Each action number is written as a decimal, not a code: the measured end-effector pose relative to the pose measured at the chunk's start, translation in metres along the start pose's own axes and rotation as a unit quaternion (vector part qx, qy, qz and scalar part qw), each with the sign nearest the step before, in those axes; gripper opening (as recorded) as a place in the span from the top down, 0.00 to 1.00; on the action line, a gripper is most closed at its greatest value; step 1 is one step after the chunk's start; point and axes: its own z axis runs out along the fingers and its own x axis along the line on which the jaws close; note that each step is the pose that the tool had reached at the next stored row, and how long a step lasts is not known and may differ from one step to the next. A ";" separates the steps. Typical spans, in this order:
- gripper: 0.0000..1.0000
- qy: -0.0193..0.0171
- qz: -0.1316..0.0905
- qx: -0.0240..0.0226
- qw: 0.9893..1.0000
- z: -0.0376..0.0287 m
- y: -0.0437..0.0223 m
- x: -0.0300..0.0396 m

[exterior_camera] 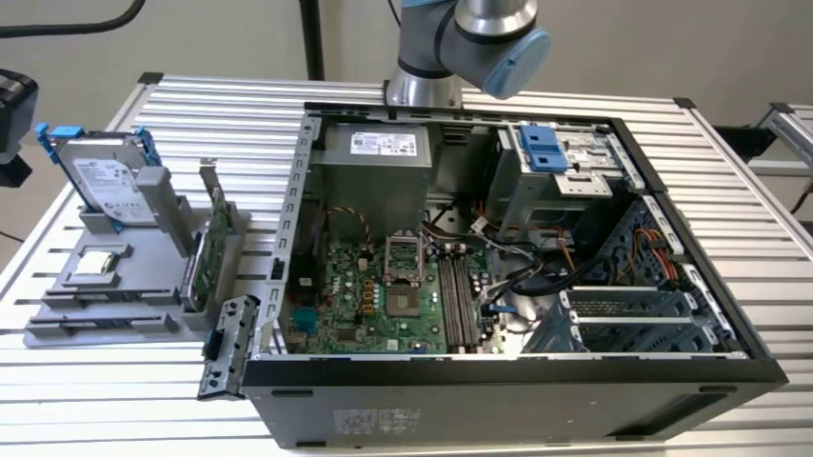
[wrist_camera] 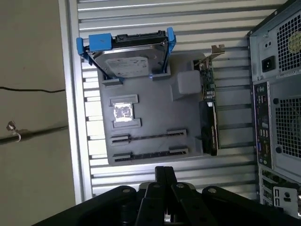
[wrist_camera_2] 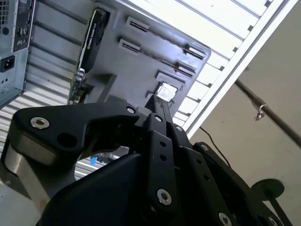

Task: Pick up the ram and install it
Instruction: 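Insert the ram into the slot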

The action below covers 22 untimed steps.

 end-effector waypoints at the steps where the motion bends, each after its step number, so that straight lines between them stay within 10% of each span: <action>1: 1.00 0.000 -0.006 0.000 1.000 0.0000 -0.0001 -0.0001; 22: 1.00 0.006 -0.113 -0.002 0.994 -0.0001 0.0001 -0.0001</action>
